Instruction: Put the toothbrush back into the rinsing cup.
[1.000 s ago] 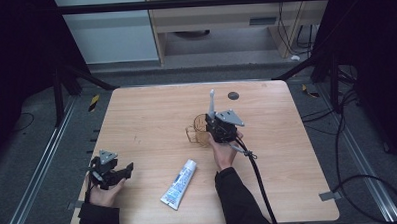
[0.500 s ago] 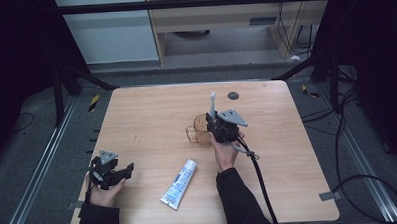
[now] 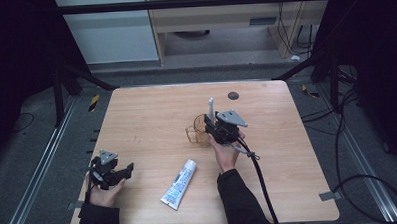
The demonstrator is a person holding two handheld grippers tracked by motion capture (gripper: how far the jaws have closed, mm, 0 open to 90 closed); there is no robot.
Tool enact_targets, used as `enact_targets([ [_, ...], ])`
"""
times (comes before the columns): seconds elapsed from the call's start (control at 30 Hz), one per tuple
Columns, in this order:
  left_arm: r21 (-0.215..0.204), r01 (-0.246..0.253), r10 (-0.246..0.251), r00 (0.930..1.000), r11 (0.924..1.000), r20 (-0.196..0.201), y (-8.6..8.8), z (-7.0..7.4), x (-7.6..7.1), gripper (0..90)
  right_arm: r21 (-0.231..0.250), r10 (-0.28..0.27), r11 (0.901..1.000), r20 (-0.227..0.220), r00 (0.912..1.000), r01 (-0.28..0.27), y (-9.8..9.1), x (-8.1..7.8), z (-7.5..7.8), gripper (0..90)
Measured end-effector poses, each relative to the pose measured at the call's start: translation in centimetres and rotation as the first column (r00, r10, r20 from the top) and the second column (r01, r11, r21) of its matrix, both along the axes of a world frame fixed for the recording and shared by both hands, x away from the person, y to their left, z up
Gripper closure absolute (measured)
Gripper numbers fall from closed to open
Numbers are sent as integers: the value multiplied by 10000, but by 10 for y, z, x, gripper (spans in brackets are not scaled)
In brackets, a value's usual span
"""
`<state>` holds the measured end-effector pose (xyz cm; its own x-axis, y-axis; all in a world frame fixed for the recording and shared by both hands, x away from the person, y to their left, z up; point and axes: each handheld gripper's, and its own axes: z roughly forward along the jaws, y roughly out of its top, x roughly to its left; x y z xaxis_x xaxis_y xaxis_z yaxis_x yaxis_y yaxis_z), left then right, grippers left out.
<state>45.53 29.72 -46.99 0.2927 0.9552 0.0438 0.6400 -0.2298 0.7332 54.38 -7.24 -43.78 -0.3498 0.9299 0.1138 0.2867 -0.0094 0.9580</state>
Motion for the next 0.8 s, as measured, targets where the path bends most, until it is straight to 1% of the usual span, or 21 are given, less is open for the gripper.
enact_targets([
  [0.13,-6,3,-3,10000,10000,31,0,0,0,357,-25,114,9999,-107,9999,-114,0,0,-1,511],
  [0.23,4,9,-9,10000,10000,21,0,0,0,358,-173,198,9996,-158,9997,-201,1,-1,-2,506],
  [0.33,0,5,-5,10000,10000,27,0,0,0,358,-107,227,9997,-206,9995,-229,1,-2,-5,506],
  [0.4,8,5,-5,10000,10000,23,-1,0,0,358,-141,227,9996,-346,9991,-232,-1,-3,-9,503],
  [0.5,3,5,-5,10000,10000,33,-1,0,0,358,-166,245,9995,-316,9992,-250,-1,-4,-11,500],
  [0.57,3,6,-6,10000,10000,34,-1,0,0,358,-119,321,9994,-382,9988,-325,-1,-5,-10,491],
  [0.63,10,16,-16,10000,10000,28,-1,0,0,358,71,404,9992,-379,9985,-401,-1,-6,-9,472],
  [0.73,4,13,-13,10000,10000,43,-1,1,-1,358,48,358,9994,-189,9992,-357,-2,-8,-5,423],
  [0.8,9,13,-13,10000,10000,49,-1,1,-1,357,49,429,9991,-147,9990,-428,-3,-10,-3,396],
])
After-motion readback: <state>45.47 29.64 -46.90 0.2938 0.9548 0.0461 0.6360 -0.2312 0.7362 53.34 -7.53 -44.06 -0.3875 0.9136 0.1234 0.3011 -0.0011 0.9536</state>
